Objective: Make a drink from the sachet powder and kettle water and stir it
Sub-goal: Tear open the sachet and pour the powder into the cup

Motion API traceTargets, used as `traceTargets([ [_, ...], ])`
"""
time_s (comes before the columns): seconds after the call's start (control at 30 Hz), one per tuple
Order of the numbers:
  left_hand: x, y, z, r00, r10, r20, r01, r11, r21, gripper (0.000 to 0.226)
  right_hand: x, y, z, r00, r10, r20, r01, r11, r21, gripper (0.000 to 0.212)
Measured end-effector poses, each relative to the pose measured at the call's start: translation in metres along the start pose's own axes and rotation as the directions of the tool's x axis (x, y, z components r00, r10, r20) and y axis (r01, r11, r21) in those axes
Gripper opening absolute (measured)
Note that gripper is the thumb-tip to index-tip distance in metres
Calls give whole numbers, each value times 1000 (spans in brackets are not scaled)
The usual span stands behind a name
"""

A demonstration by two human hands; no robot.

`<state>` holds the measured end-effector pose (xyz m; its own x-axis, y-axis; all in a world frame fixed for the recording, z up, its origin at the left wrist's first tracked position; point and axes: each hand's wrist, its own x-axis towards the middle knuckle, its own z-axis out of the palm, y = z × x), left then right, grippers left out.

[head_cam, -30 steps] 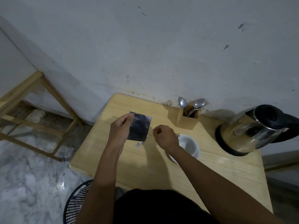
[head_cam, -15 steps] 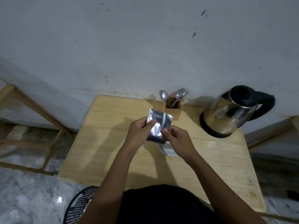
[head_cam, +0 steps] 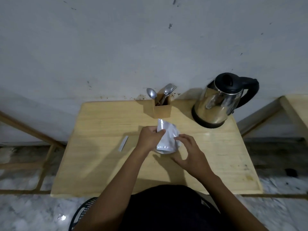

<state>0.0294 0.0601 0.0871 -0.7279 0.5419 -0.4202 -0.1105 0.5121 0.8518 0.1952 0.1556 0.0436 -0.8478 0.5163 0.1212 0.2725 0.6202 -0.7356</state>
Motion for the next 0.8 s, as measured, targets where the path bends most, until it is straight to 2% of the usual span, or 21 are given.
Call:
traceTargets([
  [0.13, 4, 1, 5, 999, -44, 27, 44, 999, -15, 29, -1, 2, 8, 975, -99, -200, 102, 995, 5, 19],
  [0.23, 4, 6, 1, 991, -111, 70, 119, 986, -120, 28, 1, 3, 7, 960, -86, -265, 95, 995, 21, 15],
  [0.3, 4, 7, -4, 991, -128, 44, 133, 983, -130, 29, 5, 5, 4, 961, -55, -272, 66, 997, 29, 16],
  [0.4, 12, -5, -13, 999, -38, -17, 37, 998, -41, 27, 13, 7, 1, 965, -15, -262, 27, 999, 41, 16],
  [0.47, 19, -18, -19, 998, 54, -40, -51, 995, 84, 29, 21, 7, -3, 970, 24, -243, -8, 998, 64, 14],
  [0.6, 29, -36, -23, 965, 263, 17, -252, 902, 351, 40, 36, 8, -12, 985, 64, -162, -58, 998, 39, 12],
  [0.7, 34, -38, -19, 945, 321, 58, -320, 877, 359, 32, 48, 8, -19, 994, 68, -82, -68, 998, 7, 14],
  [0.8, 42, -38, -16, 942, 332, 54, -328, 870, 368, 20, 61, 5, -23, 998, 56, -38, -57, 998, -29, 16],
])
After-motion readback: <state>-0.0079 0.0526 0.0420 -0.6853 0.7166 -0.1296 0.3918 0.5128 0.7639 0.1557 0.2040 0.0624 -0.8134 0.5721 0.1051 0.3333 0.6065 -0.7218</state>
